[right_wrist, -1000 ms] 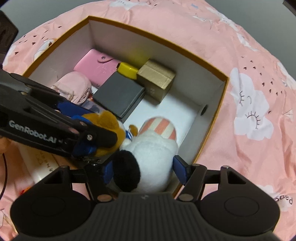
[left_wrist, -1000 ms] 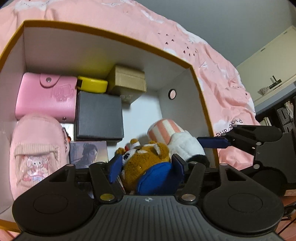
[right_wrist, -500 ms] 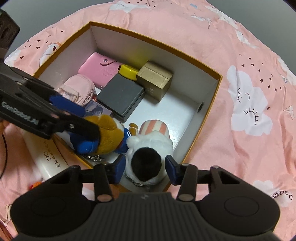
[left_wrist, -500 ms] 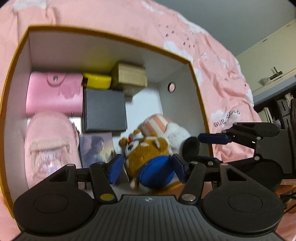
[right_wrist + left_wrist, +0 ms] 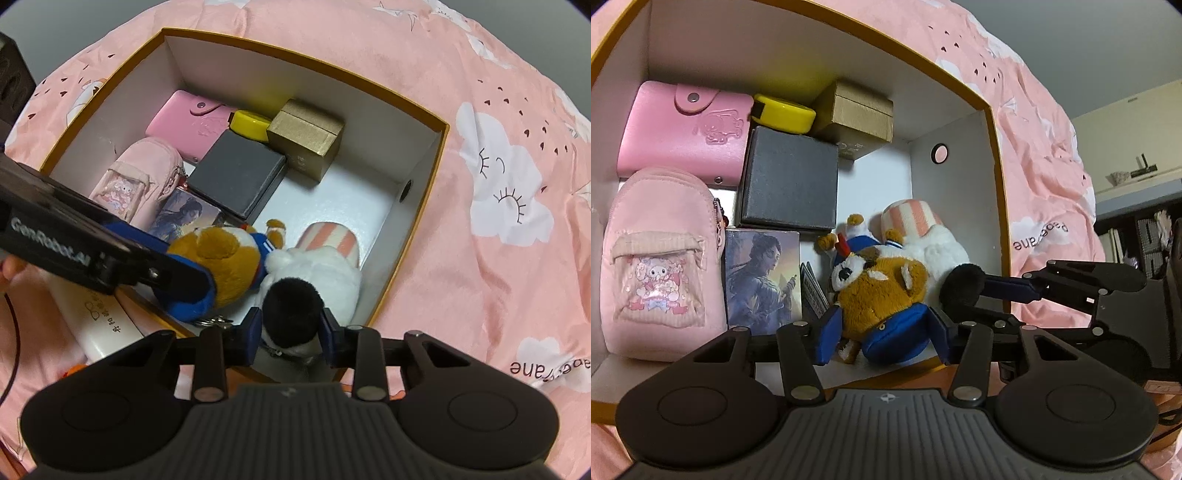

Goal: Organize objects
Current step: 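Lower both plush toys into the box and open both grippers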

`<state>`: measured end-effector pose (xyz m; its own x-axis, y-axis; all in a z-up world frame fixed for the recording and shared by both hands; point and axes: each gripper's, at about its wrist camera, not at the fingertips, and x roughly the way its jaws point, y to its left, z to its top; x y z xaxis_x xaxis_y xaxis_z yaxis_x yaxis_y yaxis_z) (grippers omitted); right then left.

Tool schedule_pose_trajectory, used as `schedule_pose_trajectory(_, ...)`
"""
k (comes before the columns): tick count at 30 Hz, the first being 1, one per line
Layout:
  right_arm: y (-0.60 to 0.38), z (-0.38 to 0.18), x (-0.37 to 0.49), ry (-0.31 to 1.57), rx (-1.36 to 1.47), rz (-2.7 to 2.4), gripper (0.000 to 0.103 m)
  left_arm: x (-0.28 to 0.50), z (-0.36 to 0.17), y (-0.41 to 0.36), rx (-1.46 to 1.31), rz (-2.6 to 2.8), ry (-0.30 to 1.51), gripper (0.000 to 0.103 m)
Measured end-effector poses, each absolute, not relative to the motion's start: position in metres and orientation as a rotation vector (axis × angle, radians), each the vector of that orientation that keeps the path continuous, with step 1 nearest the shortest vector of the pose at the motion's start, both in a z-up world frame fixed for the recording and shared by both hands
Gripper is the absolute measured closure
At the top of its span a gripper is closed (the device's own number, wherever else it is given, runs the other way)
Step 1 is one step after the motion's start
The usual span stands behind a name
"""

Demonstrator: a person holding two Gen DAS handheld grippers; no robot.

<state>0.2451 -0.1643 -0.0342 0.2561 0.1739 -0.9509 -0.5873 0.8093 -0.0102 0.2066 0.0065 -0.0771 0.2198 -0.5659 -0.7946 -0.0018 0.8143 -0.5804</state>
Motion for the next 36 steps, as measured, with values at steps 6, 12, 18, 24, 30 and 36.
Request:
schedule_pose_trajectory(6, -0.161, -0.039, 0.245, 1.237, -0.393, 0.540, 0.068, 0.210, -0.080, 0.001, -0.452, -0.432, 1.320, 0.043)
schedule_pose_trajectory(12, -0.162, -0.041, 0.246, 1.271, -0.357, 0.540, 0.069, 0.214, -0.083, -0.009, -0.383, -0.438, 1.340, 0.039)
schedule_pose_trajectory(18, -0.161, -0.044, 0.246, 1.286, -0.341, 0.535, 0.069, 0.216, -0.087, -0.018, -0.346, -0.413, 1.380, 0.038)
schedule_pose_trajectory(24, -0.161, -0.042, 0.244, 1.279, -0.328, 0.535, 0.068, 0.213, -0.095, -0.016, -0.404, -0.389, 1.378, 0.036)
schedule_pose_trajectory(30, -0.165, -0.031, 0.230, 1.211, -0.316, 0.527, 0.067, 0.194, -0.075, -0.007, -0.369, -0.377, 1.258, 0.031)
schedule_pose_trajectory(36, -0.172, -0.013, 0.207, 1.084, -0.277, 0.489, 0.062, 0.164, -0.038, 0.002, -0.322, -0.388, 1.099, 0.031)
